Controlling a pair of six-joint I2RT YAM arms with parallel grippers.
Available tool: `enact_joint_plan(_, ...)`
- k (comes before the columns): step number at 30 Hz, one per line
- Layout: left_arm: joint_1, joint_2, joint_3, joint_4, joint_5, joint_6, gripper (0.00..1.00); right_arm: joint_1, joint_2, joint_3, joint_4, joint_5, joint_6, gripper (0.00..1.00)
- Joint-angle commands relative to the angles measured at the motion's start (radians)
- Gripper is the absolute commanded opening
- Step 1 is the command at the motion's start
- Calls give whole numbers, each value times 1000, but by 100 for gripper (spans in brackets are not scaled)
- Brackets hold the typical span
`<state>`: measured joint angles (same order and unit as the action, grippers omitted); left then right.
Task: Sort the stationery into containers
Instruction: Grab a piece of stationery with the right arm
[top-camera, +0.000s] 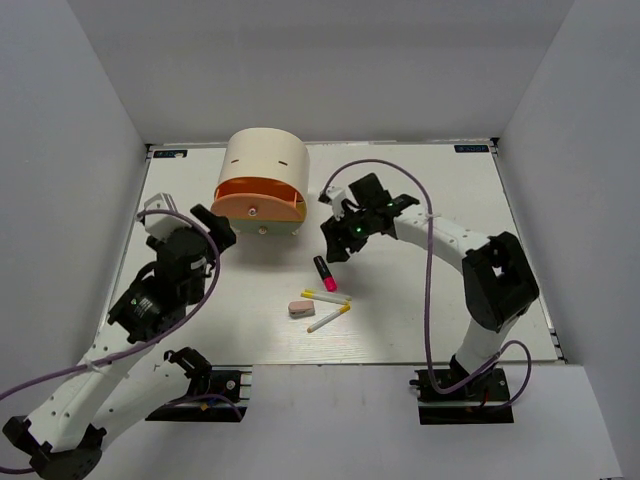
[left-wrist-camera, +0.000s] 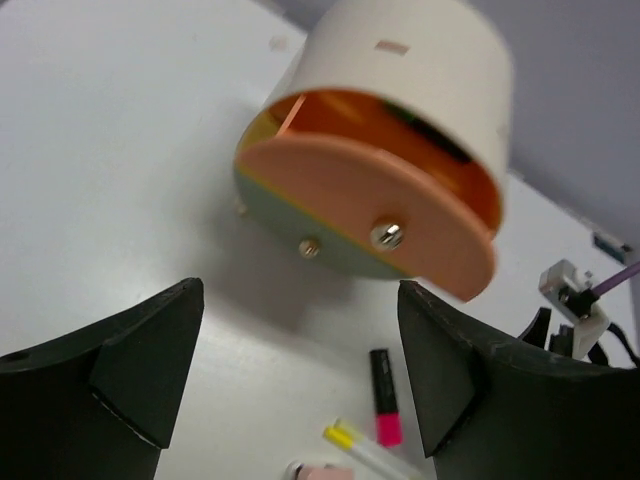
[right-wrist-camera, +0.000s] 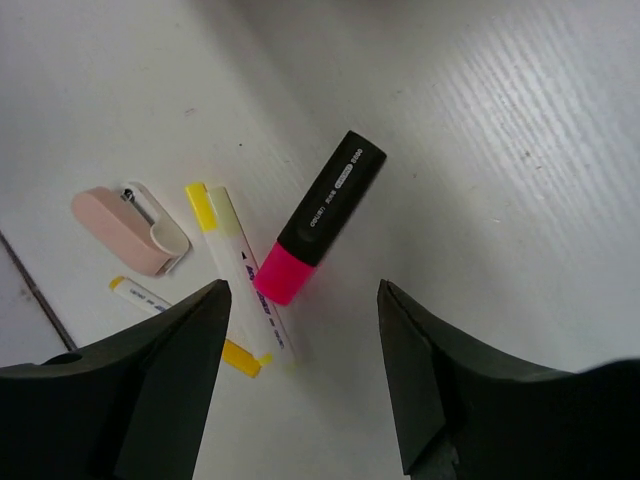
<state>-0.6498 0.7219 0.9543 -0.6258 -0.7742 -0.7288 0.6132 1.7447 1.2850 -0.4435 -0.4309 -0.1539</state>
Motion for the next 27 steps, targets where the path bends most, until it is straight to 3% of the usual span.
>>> enact_joint_plan(1, 3, -33, -58, -175, 33, -187, 88, 77, 39, -18, 29, 177, 109, 68)
enact_joint_plan(16, 3, -56, -69, -270, 33, -253, 91, 215, 187, 14, 101, 469, 312, 63)
enact_joint_plan(27, 3, -38, -78, -270, 33, -262, 91, 217, 130, -96, 147, 549, 376, 20)
